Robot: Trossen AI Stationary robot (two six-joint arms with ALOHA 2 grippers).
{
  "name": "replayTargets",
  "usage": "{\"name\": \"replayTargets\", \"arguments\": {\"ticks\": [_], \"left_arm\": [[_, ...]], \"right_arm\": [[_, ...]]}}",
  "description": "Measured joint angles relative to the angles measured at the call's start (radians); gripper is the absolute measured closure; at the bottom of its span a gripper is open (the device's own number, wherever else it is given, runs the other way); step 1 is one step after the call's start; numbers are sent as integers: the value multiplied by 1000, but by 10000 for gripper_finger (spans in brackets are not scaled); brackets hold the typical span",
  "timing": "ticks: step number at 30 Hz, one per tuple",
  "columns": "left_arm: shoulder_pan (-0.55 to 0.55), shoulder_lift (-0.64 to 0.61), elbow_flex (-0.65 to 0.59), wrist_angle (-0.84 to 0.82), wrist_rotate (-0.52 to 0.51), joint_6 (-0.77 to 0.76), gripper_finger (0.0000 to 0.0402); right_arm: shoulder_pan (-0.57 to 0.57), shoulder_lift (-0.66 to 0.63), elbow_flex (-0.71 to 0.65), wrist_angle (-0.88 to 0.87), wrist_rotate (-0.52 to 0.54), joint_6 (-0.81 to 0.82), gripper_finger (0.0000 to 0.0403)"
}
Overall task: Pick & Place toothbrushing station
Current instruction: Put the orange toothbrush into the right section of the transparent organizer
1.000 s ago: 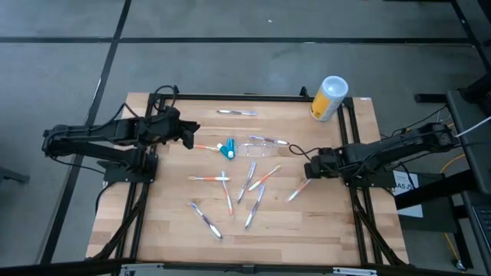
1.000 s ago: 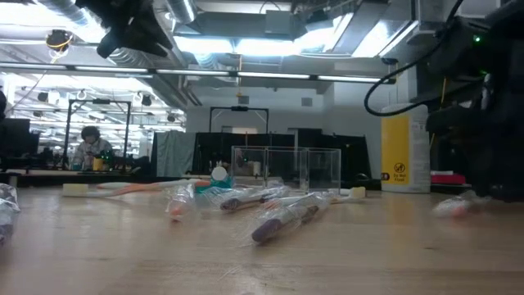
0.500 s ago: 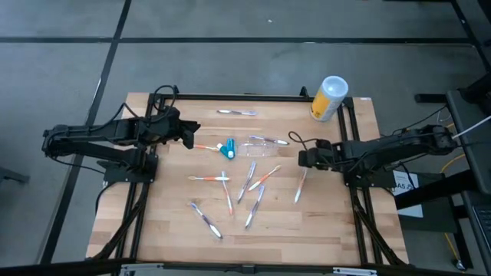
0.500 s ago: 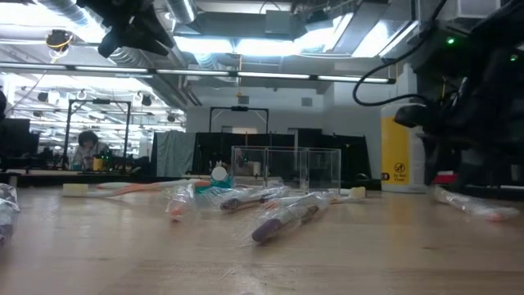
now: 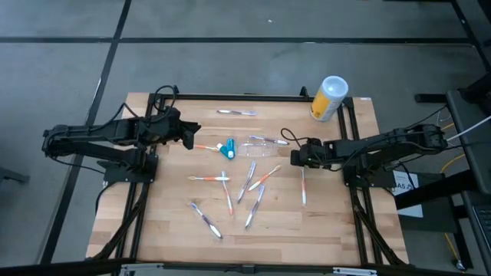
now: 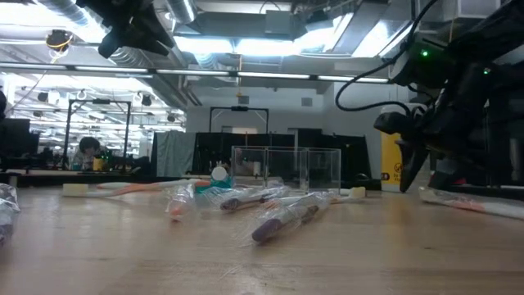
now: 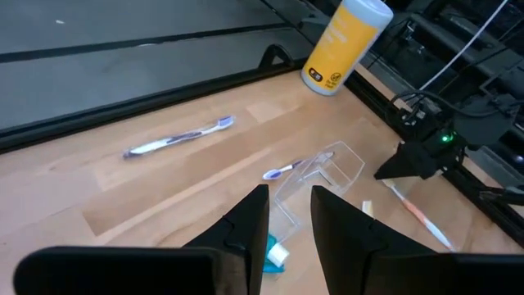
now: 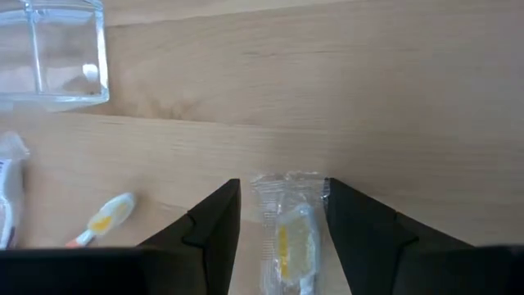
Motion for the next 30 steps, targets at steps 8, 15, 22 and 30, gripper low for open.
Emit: {"name": "replayTargets", "arguments": {"ticks": [8, 15, 22, 30], "left_arm": [[0, 0, 0, 1, 0, -3, 314], [0, 0, 0, 1, 0, -2, 314], [0, 0, 0, 1, 0, -4, 314], [0, 0, 0, 1, 1, -8, 314]], "right_arm": [[-1, -2, -2, -4, 5, 5, 254], [0, 1, -5, -1, 19, -13, 351], [0, 4, -7, 33, 34, -26, 387], [5, 3, -7, 140, 75, -107, 359]]}}
